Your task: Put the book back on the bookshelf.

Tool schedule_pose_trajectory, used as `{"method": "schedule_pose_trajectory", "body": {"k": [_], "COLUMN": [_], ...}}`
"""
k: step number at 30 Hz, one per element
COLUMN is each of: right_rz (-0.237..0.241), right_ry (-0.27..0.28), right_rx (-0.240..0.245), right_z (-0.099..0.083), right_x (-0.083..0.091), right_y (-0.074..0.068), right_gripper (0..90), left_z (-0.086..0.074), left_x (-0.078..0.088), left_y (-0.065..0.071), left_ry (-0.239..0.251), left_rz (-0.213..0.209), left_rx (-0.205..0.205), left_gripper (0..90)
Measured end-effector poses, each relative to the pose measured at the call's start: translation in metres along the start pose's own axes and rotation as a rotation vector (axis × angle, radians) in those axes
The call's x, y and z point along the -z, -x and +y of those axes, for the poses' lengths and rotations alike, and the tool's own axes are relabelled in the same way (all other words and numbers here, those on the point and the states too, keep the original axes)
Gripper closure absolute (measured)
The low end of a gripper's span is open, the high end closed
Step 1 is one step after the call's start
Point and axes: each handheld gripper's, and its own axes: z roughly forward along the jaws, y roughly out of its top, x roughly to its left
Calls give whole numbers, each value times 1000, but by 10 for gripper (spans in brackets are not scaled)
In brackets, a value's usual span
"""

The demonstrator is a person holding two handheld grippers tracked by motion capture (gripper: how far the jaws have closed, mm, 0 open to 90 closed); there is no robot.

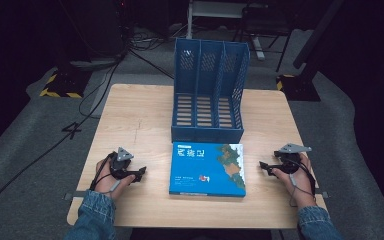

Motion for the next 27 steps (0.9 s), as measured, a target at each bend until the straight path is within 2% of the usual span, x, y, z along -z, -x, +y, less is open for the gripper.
{"method": "schedule_pose_trajectory", "body": {"k": [4,12,13,14,17,19,23,25,27], "right_rz": [-2,-3,-3,-3,-4,-20,-11,-2,28], "right_ry": [0,-1,-2,-2,-2,-1,-17,-10,5], "right_rx": [-2,-2,-3,-3,-5,-16,-16,-16,-20], "right_z": [0,0,0,0,0,0,0,2,6], "right_x": [0,0,0,0,0,1,5,10,18], "right_y": [0,0,0,0,0,-3,-6,-9,-16], "right_gripper": [169,169,169,169,170,188,274,275,275], "left_z": [5,20,25,25,31,35,42,46,49], "left_x": [7,23,25,25,24,22,19,15,11], "left_y": [2,17,22,22,30,37,48,53,56], "left_ry": [18,58,71,71,85,96,101,94,90], "left_rz": [-9,-49,-83,-83,-133,-166,-205,-221,-234], "left_rx": [11,12,24,24,28,8,-18,-29,-34], "left_gripper": [261,291,295,300,309,335,334,335,338]}}
